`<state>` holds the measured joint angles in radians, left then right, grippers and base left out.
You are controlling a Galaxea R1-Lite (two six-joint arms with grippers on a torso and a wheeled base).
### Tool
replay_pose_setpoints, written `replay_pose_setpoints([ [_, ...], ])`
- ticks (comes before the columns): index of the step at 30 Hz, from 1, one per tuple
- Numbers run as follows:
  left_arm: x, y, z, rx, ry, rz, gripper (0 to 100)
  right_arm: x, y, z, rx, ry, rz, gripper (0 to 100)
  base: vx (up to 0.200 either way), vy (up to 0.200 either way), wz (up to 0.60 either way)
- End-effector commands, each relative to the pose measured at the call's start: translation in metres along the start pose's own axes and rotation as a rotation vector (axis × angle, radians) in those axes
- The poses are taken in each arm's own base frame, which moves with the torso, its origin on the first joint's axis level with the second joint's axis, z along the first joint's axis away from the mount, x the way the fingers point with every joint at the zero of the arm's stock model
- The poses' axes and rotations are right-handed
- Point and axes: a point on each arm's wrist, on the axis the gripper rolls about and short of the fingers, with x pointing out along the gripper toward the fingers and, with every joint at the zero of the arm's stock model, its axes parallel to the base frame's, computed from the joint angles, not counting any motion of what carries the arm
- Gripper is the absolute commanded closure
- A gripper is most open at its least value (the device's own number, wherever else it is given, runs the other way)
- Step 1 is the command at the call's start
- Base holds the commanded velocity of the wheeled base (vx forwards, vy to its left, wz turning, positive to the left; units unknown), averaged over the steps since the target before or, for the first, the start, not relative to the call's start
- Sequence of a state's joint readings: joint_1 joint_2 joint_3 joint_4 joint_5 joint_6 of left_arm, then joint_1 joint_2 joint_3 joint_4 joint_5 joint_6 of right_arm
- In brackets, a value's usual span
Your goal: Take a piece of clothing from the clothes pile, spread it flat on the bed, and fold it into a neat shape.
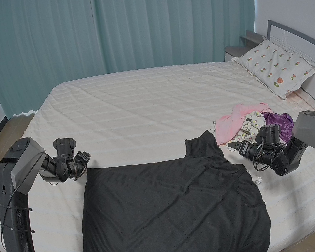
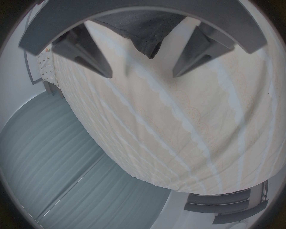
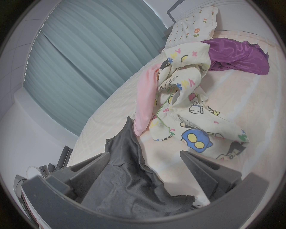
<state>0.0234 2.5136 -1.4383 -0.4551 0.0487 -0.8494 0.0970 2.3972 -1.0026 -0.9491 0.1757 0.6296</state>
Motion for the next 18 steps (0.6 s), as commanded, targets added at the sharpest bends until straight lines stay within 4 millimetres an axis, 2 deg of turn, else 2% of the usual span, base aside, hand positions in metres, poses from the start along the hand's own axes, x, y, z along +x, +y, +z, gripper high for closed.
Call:
replay_pose_setpoints([
  [1, -0.034, -0.01, 0.021, -0.056, -0.03, -0.021, 0, -0.03, 0.004, 0.014, 0.013, -0.024, 0.0, 0, 0.0, 0.0, 0.0],
  [2, -0.054, -0.011, 0.022, -0.079, -0.019, -0.026, 0, -0.043, 0.008, 0.014, 0.017, -0.02, -0.003, 0, 0.0, 0.0, 0.0],
  [4, -0.069, -0.009, 0.02, -0.085, 0.0, -0.026, 0, -0.056, 0.011, 0.015, 0.023, -0.024, -0.002, 0, 0.0, 0.0, 0.0],
  [5, -0.069, -0.009, 0.02, -0.085, 0.0, -0.026, 0, -0.056, 0.011, 0.015, 0.023, -0.024, -0.002, 0, 0.0, 0.0, 0.0],
  [6, -0.09, -0.002, 0.011, -0.086, 0.054, -0.019, 0, -0.075, 0.017, 0.014, 0.061, -0.027, 0.003, 0, 0.0, 0.0, 0.0],
  [7, -0.095, 0.0, 0.008, -0.085, 0.069, -0.017, 0, -0.078, 0.018, 0.013, 0.067, -0.029, 0.003, 0, 0.0, 0.0, 0.0],
  [9, -0.123, 0.007, -0.005, -0.092, 0.149, -0.035, 0, -0.098, 0.018, 0.001, 0.093, -0.015, -0.002, 0, 0.0, 0.0, 0.0],
  [10, -0.127, 0.008, -0.007, -0.094, 0.158, -0.036, 0, -0.1, 0.018, 0.0, 0.094, -0.014, -0.001, 0, 0.0, 0.0, 0.0],
  [11, -0.143, 0.016, -0.016, -0.102, 0.191, -0.035, 0, -0.114, 0.014, -0.009, 0.101, -0.005, -0.006, 0, 0.0, 0.0, 0.0],
  [14, -0.169, 0.027, -0.032, -0.093, 0.219, -0.042, 0, -0.133, 0.007, -0.028, 0.105, 0.018, -0.015, 0, 0.0, 0.0, 0.0],
  [18, -0.203, 0.042, -0.058, -0.083, 0.258, -0.053, 0, -0.157, 0.0, -0.052, 0.116, 0.038, -0.014, 0, -0.2, 0.0, 0.0],
])
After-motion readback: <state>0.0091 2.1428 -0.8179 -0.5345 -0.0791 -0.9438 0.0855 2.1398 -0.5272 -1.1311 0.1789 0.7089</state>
